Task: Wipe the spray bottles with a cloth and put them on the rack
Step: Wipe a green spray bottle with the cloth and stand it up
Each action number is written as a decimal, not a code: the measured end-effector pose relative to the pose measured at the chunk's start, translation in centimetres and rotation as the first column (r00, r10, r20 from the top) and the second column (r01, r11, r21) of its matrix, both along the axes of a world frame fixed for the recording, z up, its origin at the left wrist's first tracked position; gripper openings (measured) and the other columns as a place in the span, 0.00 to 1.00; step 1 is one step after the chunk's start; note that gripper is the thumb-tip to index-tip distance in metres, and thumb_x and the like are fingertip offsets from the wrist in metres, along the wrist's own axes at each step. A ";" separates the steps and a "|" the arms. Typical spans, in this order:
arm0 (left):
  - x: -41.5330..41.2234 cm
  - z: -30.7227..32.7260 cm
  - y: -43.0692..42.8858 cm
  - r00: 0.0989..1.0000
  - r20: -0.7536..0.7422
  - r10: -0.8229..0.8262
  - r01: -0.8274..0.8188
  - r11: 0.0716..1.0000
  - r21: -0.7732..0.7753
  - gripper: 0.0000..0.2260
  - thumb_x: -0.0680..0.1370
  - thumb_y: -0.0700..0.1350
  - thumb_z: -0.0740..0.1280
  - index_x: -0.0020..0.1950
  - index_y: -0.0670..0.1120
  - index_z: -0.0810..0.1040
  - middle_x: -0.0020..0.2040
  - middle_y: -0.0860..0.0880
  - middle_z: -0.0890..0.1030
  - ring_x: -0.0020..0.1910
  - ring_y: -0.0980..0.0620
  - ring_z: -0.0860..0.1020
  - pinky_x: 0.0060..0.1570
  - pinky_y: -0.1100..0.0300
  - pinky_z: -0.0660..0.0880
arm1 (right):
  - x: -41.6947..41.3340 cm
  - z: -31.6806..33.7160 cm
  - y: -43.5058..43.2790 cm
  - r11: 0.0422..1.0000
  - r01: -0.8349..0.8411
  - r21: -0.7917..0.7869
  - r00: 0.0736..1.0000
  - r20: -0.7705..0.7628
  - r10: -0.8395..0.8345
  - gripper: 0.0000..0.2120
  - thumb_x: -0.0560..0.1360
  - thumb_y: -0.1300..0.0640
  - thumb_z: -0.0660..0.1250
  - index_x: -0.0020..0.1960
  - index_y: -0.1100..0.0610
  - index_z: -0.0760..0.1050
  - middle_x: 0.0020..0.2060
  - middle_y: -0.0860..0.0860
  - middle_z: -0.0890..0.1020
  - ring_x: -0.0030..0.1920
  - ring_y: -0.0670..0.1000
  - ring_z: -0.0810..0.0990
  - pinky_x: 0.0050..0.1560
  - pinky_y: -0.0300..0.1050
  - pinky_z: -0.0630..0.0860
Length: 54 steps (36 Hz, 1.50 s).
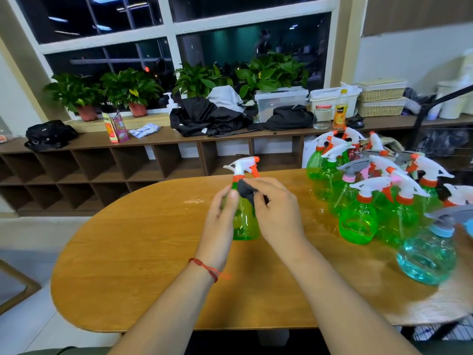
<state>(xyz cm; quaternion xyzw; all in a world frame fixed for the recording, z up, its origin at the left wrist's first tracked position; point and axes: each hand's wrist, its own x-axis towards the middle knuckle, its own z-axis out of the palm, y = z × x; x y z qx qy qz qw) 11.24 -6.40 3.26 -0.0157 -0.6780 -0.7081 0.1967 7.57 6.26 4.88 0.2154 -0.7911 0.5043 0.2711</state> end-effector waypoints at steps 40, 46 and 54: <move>-0.8 0.8 -2.7 0.995 0.037 0.097 -0.103 0.926 0.363 0.09 0.86 0.43 0.65 0.66 0.47 0.79 0.50 0.46 0.87 0.46 0.48 0.85 0.41 0.55 0.81 | 2.6 -1.4 -1.9 0.995 -0.073 0.073 0.994 -0.077 0.078 0.20 0.79 0.67 0.63 0.63 0.50 0.85 0.61 0.42 0.82 0.60 0.46 0.81 0.63 0.40 0.78; -0.5 0.8 -2.9 0.992 0.053 0.112 -0.124 0.907 0.402 0.12 0.87 0.45 0.63 0.68 0.44 0.78 0.50 0.44 0.86 0.46 0.47 0.85 0.40 0.55 0.81 | 3.7 -1.6 -2.2 0.990 -0.043 0.136 0.990 -0.130 0.061 0.21 0.78 0.66 0.63 0.63 0.50 0.85 0.63 0.43 0.81 0.62 0.48 0.79 0.65 0.41 0.77; 0.3 0.8 -1.5 0.997 -0.060 0.050 -0.022 0.918 0.396 0.12 0.87 0.43 0.62 0.70 0.42 0.77 0.57 0.42 0.86 0.52 0.45 0.85 0.46 0.55 0.83 | 1.1 1.1 -1.8 0.989 -0.135 -0.059 0.989 0.051 0.138 0.22 0.82 0.72 0.58 0.66 0.56 0.83 0.63 0.44 0.82 0.63 0.34 0.77 0.65 0.28 0.71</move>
